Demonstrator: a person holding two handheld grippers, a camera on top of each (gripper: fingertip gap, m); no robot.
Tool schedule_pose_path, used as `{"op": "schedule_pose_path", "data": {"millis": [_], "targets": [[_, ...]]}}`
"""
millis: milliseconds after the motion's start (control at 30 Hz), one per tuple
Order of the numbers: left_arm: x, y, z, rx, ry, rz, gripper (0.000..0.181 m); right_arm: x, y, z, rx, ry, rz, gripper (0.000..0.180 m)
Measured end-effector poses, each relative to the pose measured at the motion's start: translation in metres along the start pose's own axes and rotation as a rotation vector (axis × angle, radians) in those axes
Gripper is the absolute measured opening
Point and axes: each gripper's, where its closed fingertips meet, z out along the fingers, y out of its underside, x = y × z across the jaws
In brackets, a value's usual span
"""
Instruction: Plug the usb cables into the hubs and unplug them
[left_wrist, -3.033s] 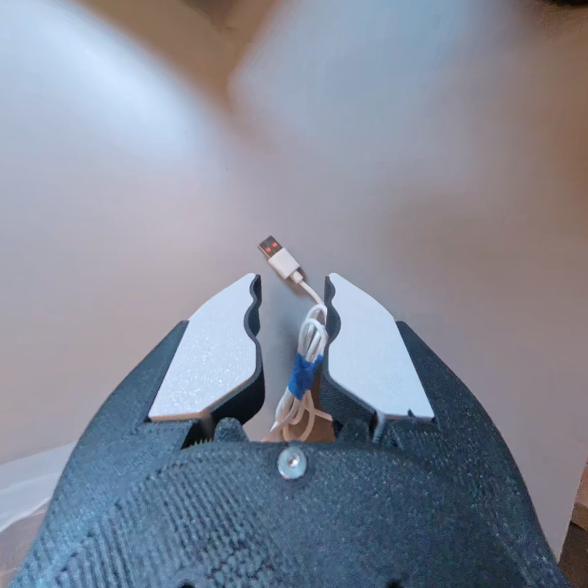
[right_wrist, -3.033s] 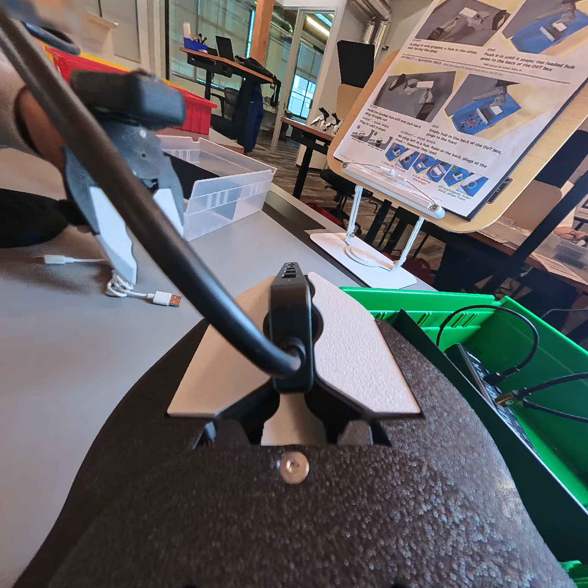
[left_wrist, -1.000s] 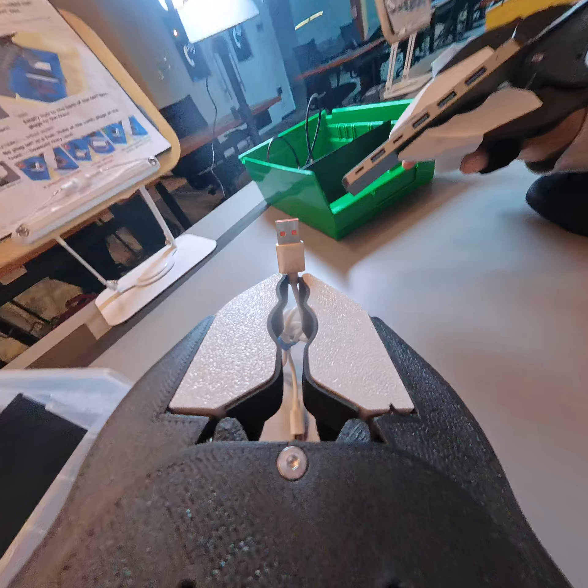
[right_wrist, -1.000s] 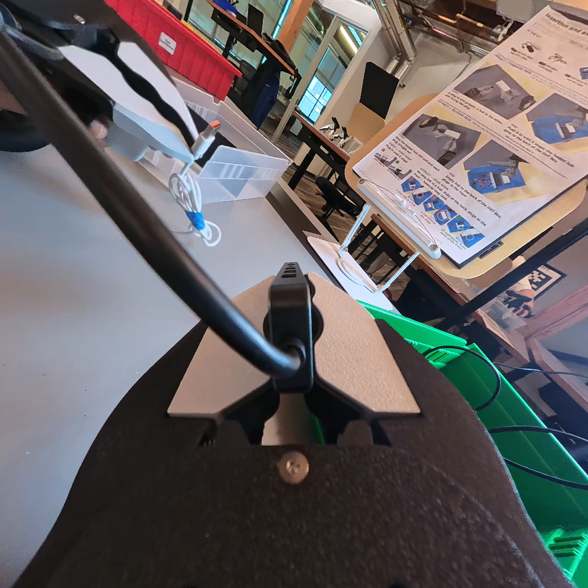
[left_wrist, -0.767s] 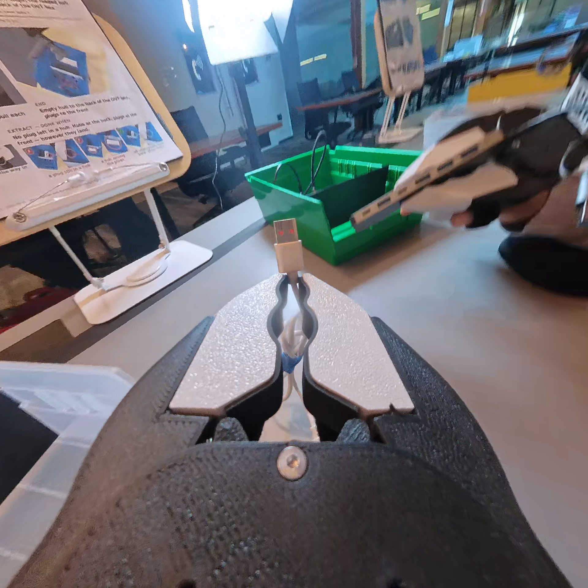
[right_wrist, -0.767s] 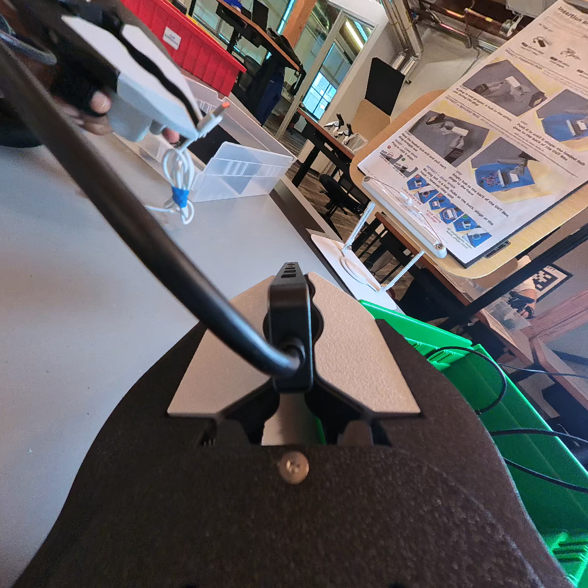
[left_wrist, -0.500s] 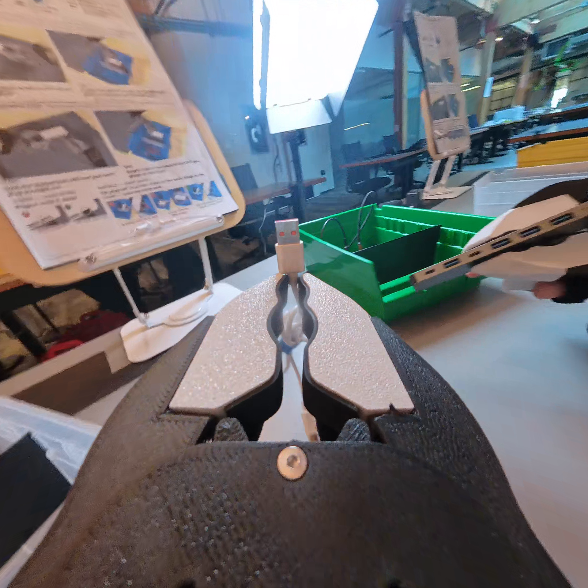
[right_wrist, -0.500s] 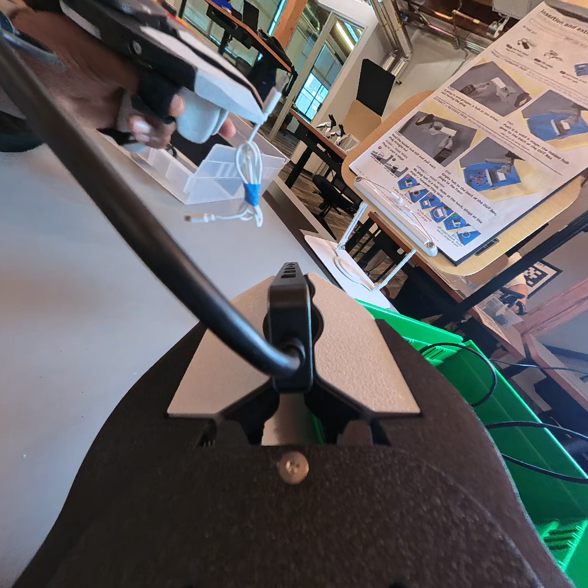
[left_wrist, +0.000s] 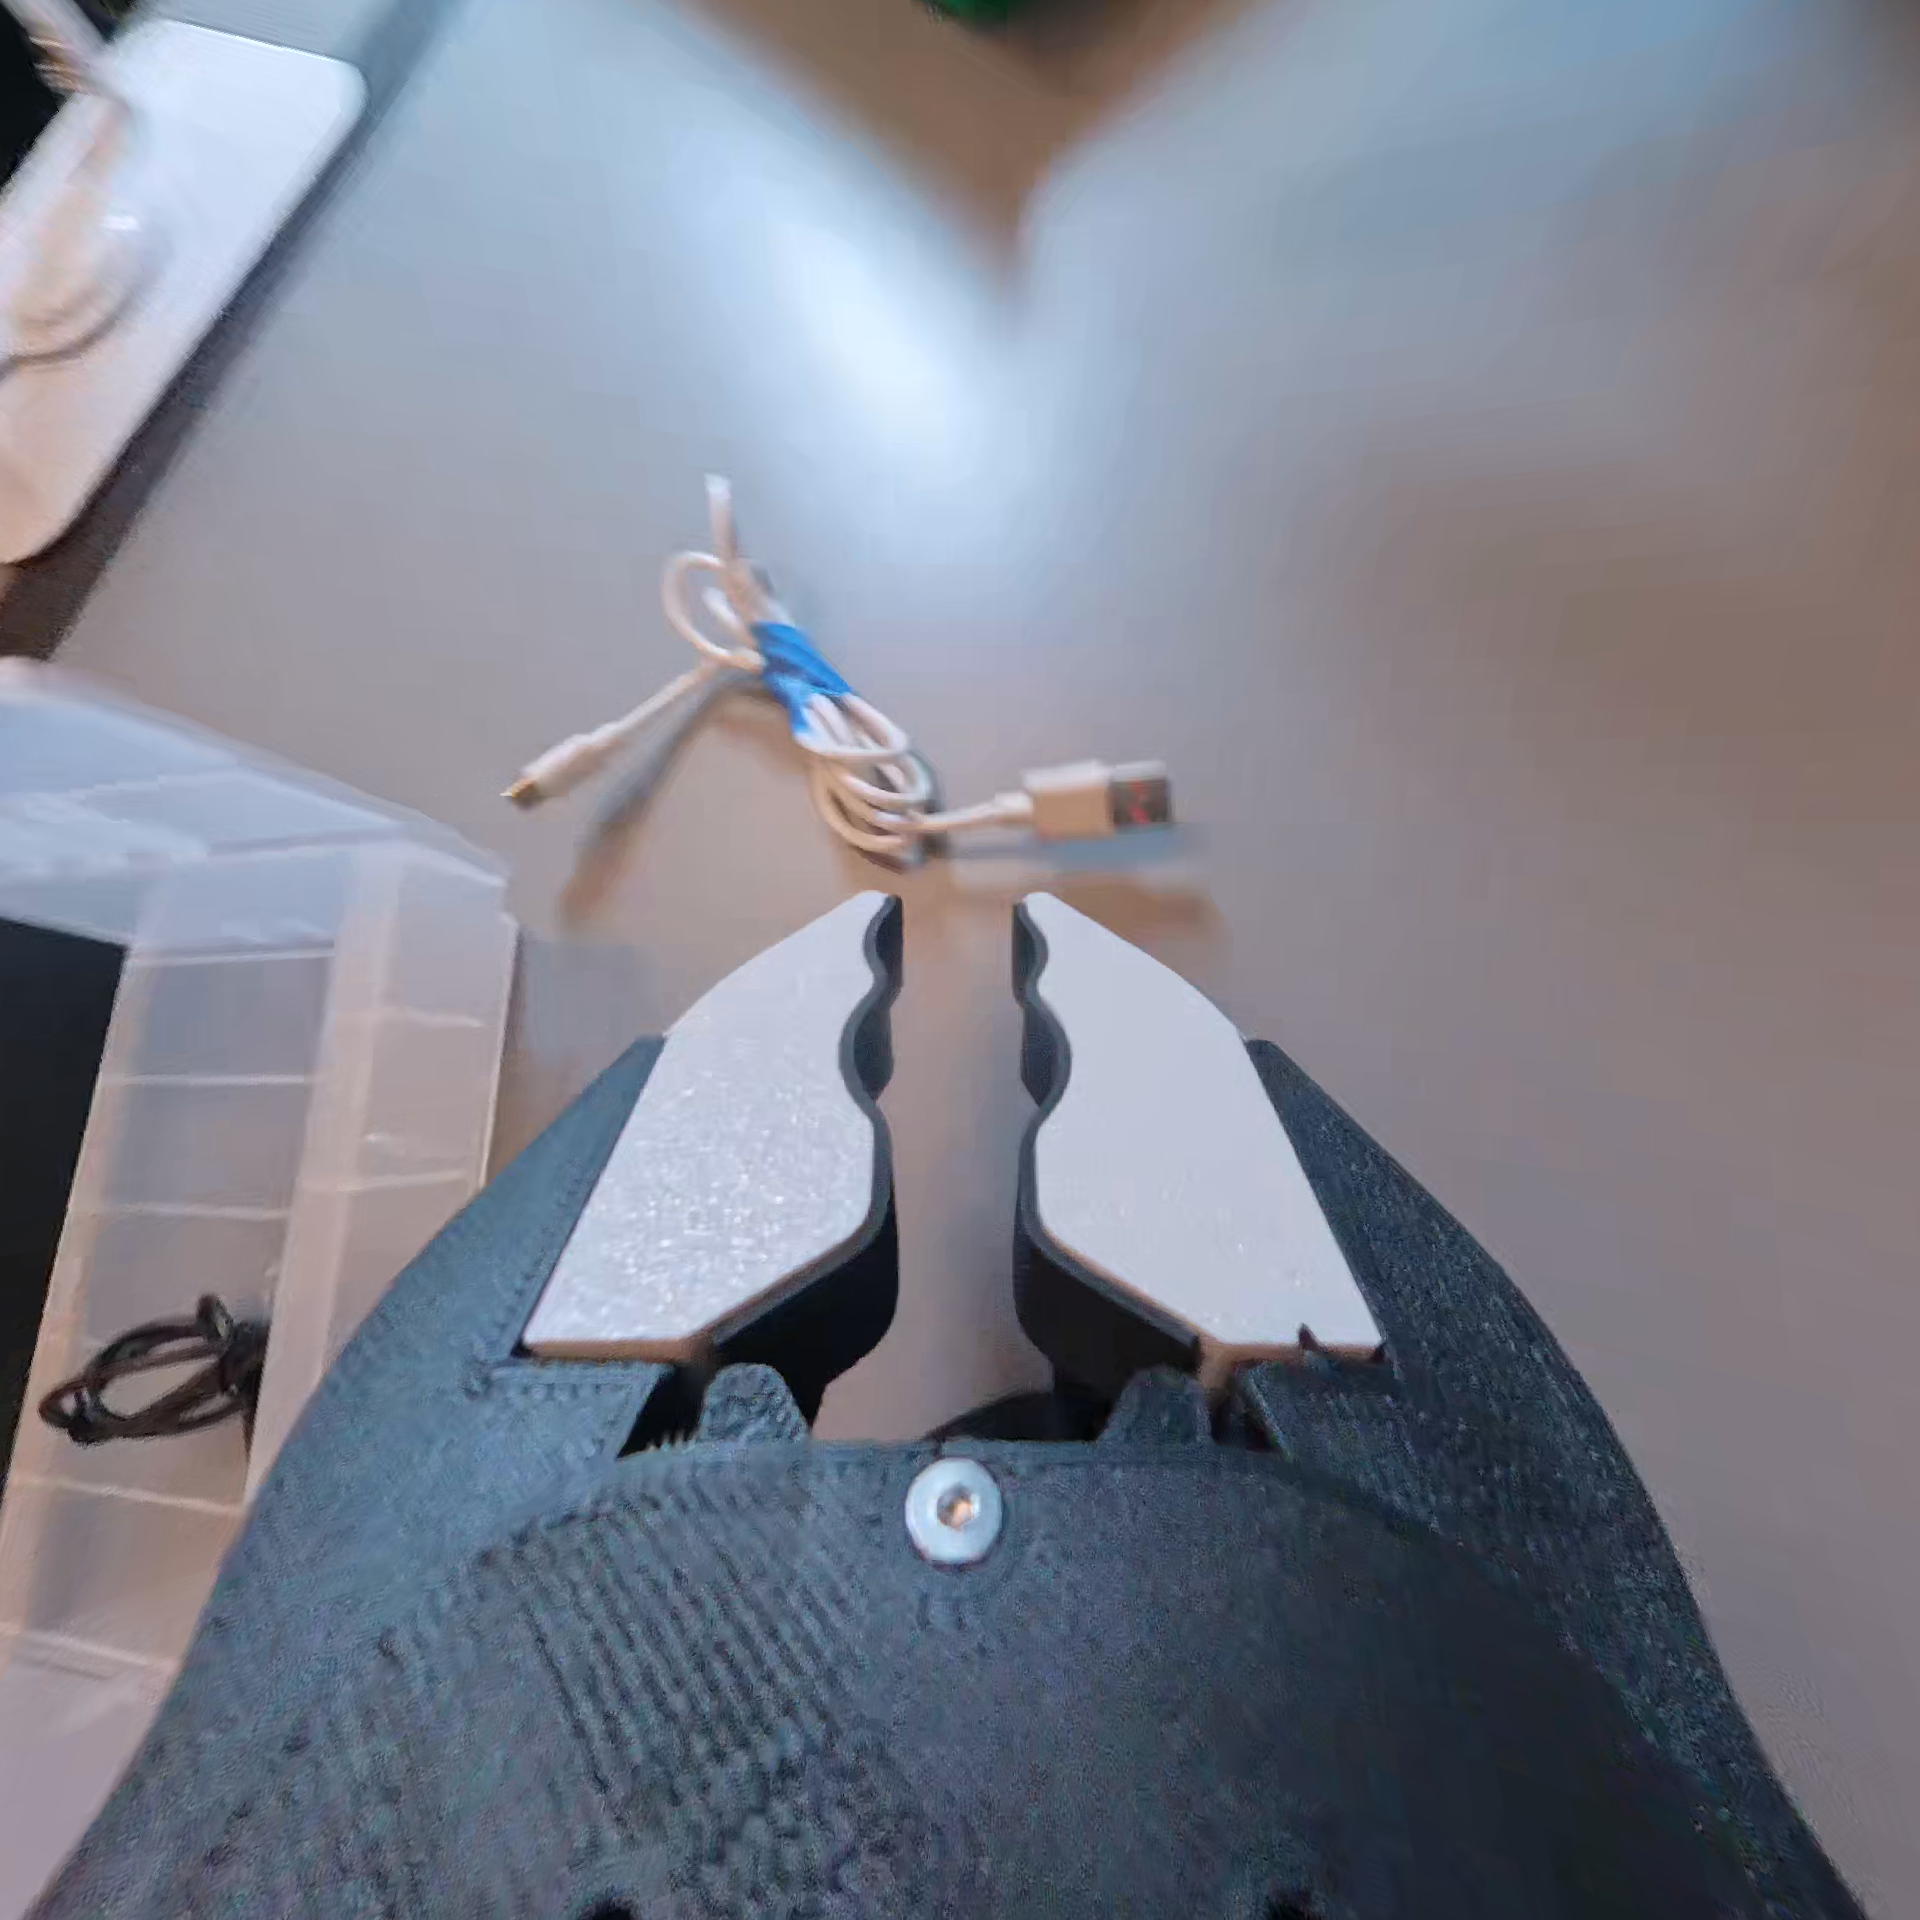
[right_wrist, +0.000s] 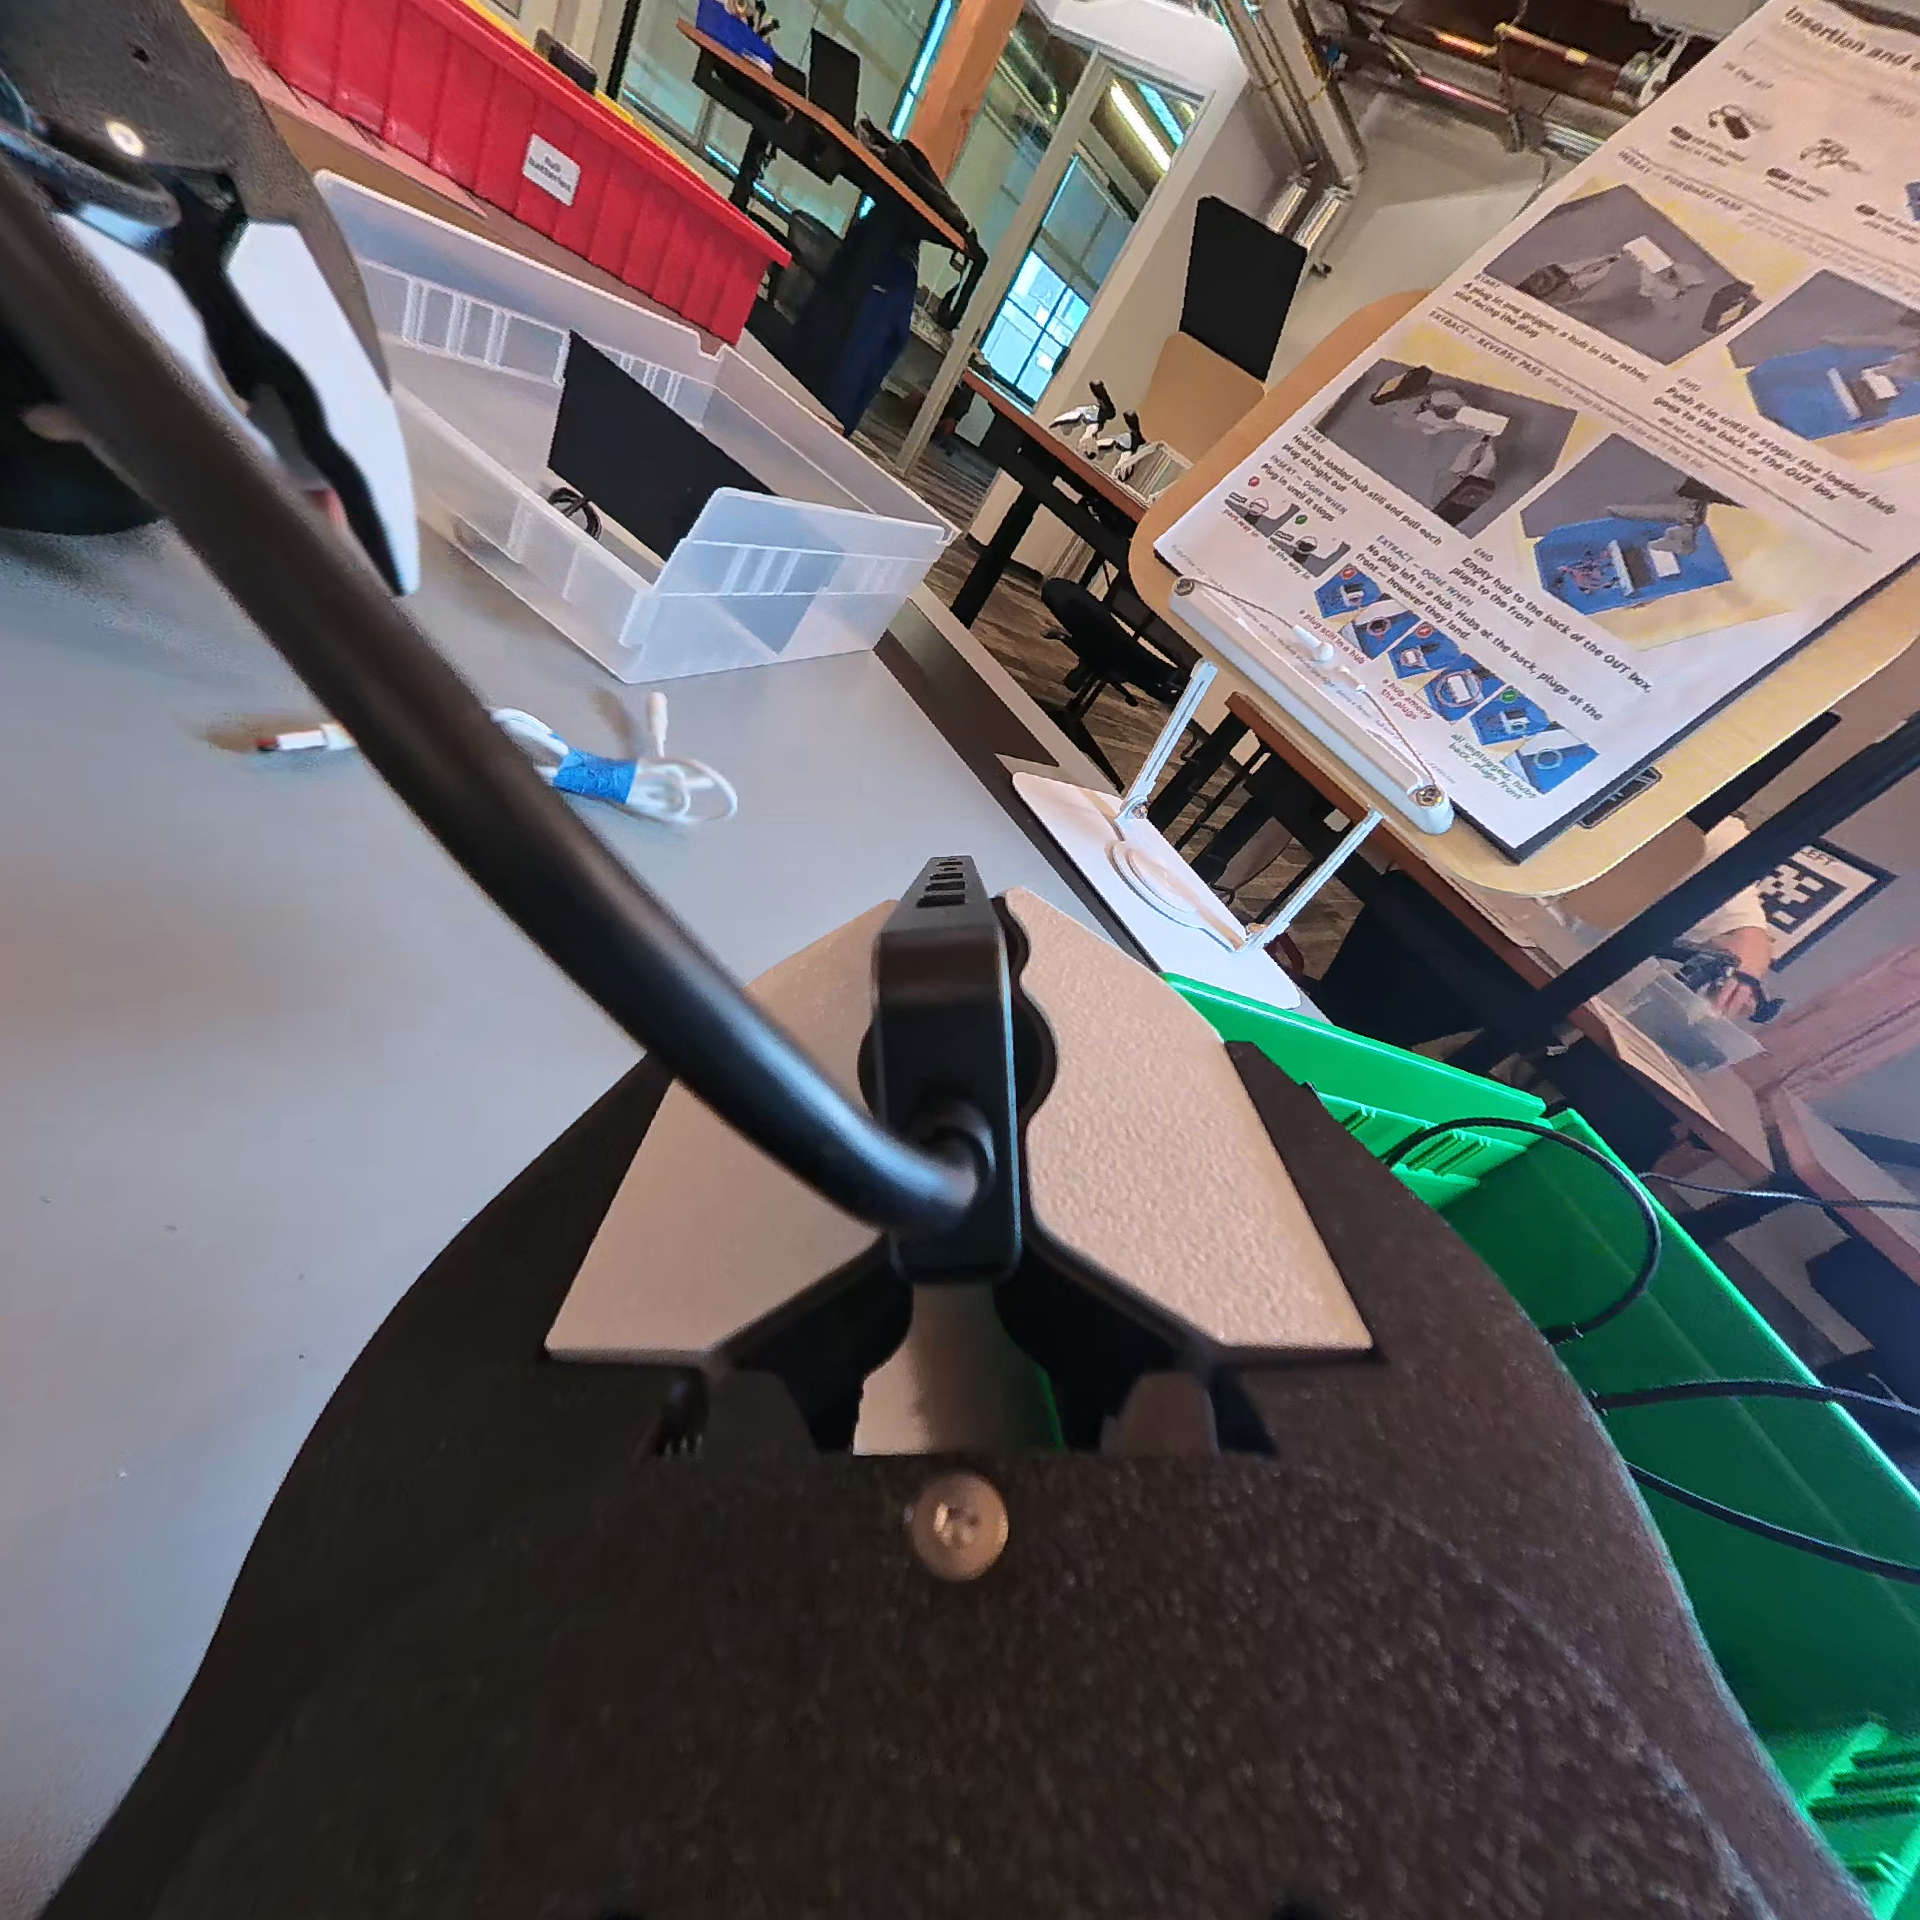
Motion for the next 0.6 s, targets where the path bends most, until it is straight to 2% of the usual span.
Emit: {"op": "schedule_pose_path", "data": {"millis": [167, 300, 400, 600], "targets": [[0.001, -0.014, -0.004, -0.034, 0.035, 0.359, 0.02, 0.004, 0.0, -0.001, 0.004, 0.012, 0.026, 0.012], [-0.028, -0.021, 0.013, -0.182, 0.002, 0.881, 0.022, 0.005, 0.004, 0.001, -0.006, 0.011, 0.042, 0.012], [-0.045, -0.02, 0.031, -0.35, 0.094, 1.204, 0.029, 0.006, 0.005, -0.001, -0.011, 0.016, 0.04, 0.012], [-0.048, -0.045, 0.053, -0.526, 0.391, 1.383, 0.04, 0.012, 0.005, -0.004, -0.009, 0.022, 0.04, 0.012]]}}
